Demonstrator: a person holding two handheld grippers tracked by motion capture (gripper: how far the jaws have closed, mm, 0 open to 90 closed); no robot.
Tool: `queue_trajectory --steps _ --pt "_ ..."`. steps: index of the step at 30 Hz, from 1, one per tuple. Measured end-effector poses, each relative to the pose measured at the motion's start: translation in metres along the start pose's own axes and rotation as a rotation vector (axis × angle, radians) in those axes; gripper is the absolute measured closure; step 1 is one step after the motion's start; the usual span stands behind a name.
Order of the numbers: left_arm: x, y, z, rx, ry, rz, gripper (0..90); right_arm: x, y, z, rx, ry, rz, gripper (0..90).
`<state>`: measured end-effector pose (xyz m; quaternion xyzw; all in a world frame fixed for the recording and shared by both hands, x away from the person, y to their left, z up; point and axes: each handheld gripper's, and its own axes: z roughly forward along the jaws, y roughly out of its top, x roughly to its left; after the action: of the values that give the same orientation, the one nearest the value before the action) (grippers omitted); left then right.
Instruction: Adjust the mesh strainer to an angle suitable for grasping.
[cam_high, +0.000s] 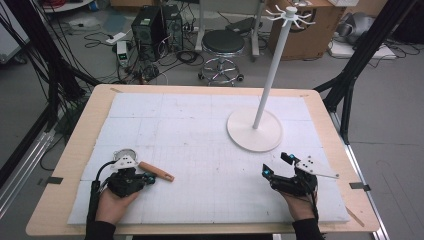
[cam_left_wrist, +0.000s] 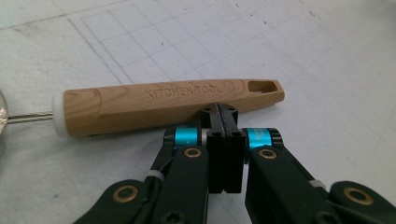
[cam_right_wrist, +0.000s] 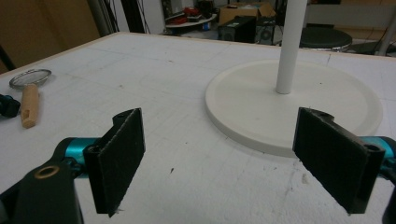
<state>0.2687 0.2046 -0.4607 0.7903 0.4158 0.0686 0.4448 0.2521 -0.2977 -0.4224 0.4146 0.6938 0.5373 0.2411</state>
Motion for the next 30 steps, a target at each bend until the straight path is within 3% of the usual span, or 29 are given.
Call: queue_trajectory --steps 15,30 --pt "-0.001 0.015 0.020 0.014 -0.039 0.015 90.0 0.001 -0.001 -0.002 0.006 -0.014 -0.007 15.8" --pt "-0.003 0.023 0.032 0.014 -0.040 0.016 90.0 -0.001 -0.004 -0.007 0.011 -0.036 -0.006 15.9"
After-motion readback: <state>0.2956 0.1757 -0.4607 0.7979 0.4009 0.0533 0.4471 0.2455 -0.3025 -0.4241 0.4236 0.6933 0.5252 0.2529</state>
